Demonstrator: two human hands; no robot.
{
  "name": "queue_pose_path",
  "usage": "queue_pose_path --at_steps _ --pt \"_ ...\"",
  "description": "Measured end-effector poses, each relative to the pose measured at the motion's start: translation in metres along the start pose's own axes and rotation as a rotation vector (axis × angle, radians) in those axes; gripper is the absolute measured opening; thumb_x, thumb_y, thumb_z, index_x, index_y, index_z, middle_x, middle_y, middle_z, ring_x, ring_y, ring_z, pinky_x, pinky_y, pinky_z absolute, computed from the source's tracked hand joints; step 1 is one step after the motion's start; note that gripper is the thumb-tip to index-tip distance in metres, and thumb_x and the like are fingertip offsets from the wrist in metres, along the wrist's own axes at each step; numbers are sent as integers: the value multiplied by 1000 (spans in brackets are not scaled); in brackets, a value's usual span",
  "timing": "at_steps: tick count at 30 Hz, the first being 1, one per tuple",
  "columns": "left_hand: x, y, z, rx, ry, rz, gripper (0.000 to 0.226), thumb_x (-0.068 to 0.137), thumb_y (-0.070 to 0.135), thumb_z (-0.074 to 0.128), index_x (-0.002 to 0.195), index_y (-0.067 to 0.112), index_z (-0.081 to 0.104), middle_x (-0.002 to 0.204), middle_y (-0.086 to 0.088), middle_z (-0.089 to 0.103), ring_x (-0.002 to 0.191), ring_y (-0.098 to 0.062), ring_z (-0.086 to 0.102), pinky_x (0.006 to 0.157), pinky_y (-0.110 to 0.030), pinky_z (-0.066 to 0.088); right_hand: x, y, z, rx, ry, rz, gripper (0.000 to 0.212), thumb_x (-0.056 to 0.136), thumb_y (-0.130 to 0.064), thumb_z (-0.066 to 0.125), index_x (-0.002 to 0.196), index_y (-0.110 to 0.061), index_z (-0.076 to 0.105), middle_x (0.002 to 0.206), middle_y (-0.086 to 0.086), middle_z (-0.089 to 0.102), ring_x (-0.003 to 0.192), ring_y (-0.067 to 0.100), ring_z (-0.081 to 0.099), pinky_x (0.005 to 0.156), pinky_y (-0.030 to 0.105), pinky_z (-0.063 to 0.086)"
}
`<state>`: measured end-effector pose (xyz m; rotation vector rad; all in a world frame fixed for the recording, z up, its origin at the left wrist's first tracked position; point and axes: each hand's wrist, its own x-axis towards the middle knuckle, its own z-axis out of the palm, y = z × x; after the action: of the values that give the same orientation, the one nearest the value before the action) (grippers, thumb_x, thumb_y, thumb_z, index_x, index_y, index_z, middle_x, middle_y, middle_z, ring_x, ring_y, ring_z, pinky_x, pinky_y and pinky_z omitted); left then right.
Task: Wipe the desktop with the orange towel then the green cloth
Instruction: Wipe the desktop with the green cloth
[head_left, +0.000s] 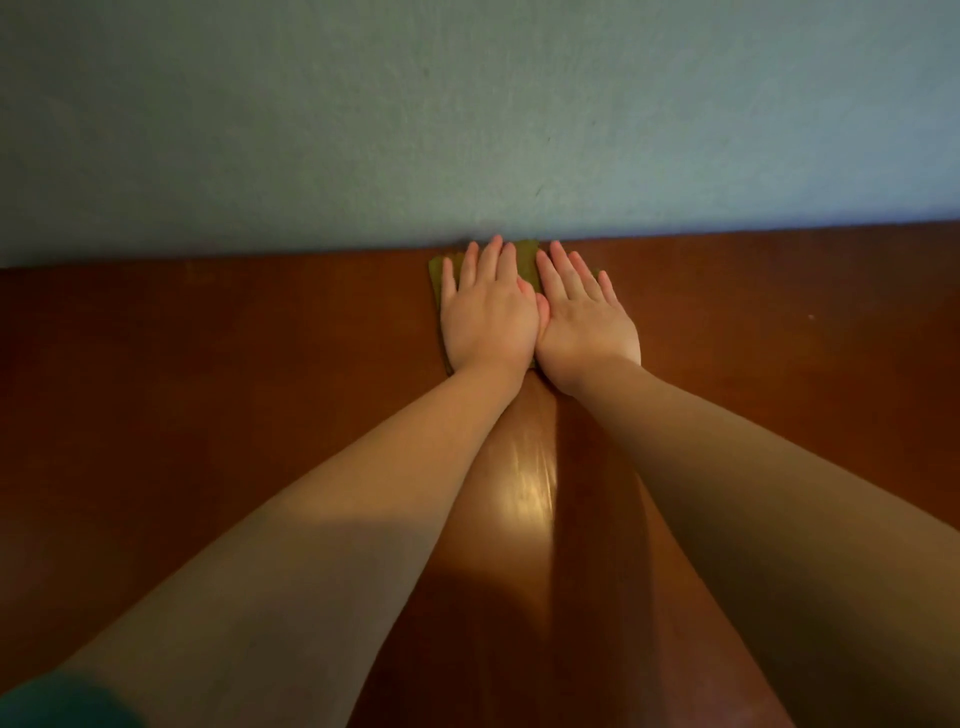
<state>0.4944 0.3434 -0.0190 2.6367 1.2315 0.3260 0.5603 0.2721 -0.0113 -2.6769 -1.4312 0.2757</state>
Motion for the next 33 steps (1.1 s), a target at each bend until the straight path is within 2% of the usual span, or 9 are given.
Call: queue_pose_path --at_steps 7,33 --pt "-44 6 -5 4 -58 -15 52 100 30 24 150 17 17 159 1 9 147 -17 4 120 -37 1 -43 0 4 1 1 -6 52 103 -33 8 152 -21 -1 160 -4 -9 146 11 -9 119 31 -7" --pt "-293 25 -19 111 -28 -124 52 102 38 24 150 21 16 159 1 10 147 -18 6 121 -37 4 -279 -2 45 -31 3 -117 53 102 -37 5 152 -21 -4 160 -2 -11 146 13 -12 115 32 -13"
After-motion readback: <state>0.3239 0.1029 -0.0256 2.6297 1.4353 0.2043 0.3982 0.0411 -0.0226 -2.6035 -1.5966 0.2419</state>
